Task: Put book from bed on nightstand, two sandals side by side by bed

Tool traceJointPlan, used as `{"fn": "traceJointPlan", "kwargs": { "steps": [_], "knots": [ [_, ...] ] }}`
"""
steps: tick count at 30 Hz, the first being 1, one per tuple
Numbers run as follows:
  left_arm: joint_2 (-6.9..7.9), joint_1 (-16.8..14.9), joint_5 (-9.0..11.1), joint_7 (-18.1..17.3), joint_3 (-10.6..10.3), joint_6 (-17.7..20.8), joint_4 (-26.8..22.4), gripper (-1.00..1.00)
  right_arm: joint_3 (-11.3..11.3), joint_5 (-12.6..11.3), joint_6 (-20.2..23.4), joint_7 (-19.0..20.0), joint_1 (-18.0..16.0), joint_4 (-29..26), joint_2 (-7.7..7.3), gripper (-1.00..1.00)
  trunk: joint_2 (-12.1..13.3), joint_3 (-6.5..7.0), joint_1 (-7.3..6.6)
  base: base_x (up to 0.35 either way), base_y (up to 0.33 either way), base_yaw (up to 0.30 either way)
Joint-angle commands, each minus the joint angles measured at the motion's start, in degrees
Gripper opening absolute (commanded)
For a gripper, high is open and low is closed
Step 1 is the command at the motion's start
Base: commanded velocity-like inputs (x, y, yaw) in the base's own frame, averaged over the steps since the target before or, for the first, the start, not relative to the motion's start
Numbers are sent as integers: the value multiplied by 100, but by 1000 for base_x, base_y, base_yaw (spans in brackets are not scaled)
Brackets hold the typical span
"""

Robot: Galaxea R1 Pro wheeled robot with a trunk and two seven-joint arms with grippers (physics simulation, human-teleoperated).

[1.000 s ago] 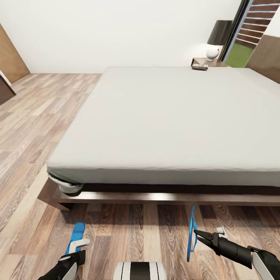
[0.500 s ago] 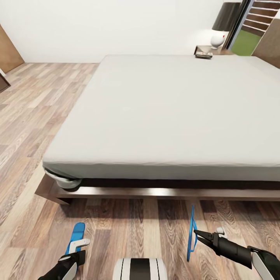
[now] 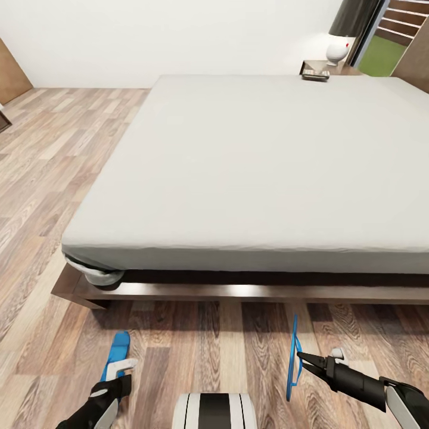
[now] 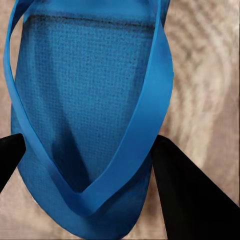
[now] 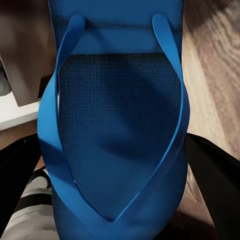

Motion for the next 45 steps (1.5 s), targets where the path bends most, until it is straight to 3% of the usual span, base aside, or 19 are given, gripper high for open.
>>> {"fn": "traceJointPlan", "kwargs": {
  "steps": [1, 6, 10, 15, 25, 45],
  "knots": [
    [2, 3, 49, 16, 5, -14, -46, -100, -3, -19, 32, 5, -2, 1, 0, -100, -1, -4, -1, 0, 0, 0],
    [3, -7, 49, 43, 7, -25, -384, -100, -3, -19, 35, 6, -2, 1, 0, -100, -1, -4, -1, 0, 0, 0],
    [5, -91, 41, 56, 8, 648, -591, -100, -3, -19, 32, -1, -2, 0, 0, -100, -1, -4, -1, 0, 0, 0],
    [6, -134, 34, 58, 8, 1004, -930, -100, -3, -19, 32, -4, -2, 1, 0, -100, -1, -4, -1, 0, 0, 0],
    [6, -138, 33, 58, -1, 1041, -967, -100, -3, -19, 32, -6, -2, 0, 0, -100, -1, -4, -1, 0, 0, 0],
    [-3, -138, 48, 0, -1, 1000, -968, -100, -3, -19, 32, -5, -2, -1, 0, -100, -28, -447, 51, 0, 0, 0]
  ]
}}
